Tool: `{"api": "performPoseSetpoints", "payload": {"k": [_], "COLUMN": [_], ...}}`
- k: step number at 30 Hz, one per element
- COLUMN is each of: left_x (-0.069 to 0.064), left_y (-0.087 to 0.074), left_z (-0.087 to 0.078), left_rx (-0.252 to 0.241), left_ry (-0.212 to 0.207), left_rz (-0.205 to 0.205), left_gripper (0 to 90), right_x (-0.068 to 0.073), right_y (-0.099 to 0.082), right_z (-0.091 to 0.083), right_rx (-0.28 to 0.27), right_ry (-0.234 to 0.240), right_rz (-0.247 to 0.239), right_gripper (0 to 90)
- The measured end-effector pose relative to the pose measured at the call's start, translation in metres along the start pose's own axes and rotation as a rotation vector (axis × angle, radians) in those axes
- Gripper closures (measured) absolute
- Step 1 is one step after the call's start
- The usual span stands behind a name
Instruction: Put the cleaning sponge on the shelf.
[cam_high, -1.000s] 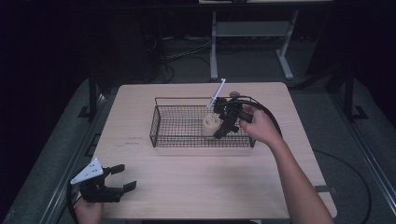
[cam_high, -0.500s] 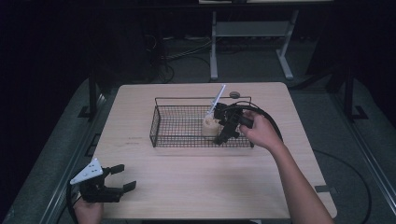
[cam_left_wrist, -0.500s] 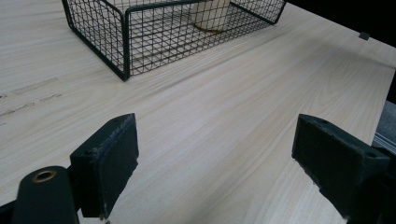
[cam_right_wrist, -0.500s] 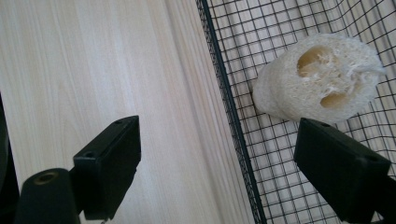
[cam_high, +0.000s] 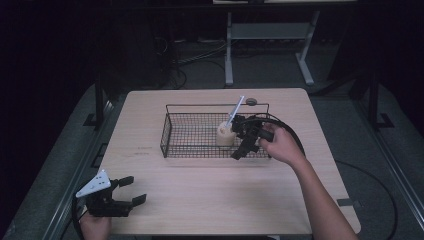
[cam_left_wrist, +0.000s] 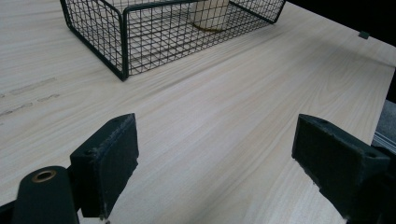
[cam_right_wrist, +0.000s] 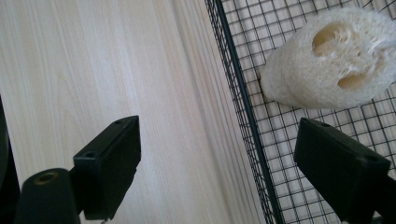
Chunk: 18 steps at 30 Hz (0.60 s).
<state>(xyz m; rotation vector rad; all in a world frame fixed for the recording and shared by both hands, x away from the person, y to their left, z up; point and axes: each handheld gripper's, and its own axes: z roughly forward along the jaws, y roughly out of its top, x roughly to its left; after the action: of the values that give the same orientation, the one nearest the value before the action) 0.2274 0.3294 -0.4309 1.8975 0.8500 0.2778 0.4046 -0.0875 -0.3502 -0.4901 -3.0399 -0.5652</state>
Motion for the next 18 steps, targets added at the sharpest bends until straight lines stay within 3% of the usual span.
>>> {"api": "performPoseSetpoints", "payload": {"k": [18], "left_x": [0.000], "left_y": [0.000], "left_z": [0.000], "left_rx": [0.001], "left_ry": [-0.001], "left_rz": [-0.001], "left_gripper": [13.4], "right_x": [0.009], "right_y": [-0.013], "right_z": [0.010], "right_rx": [0.017], "right_ry": [0.017], "right_rz": [-0.008], "right_gripper": [14.7]}}
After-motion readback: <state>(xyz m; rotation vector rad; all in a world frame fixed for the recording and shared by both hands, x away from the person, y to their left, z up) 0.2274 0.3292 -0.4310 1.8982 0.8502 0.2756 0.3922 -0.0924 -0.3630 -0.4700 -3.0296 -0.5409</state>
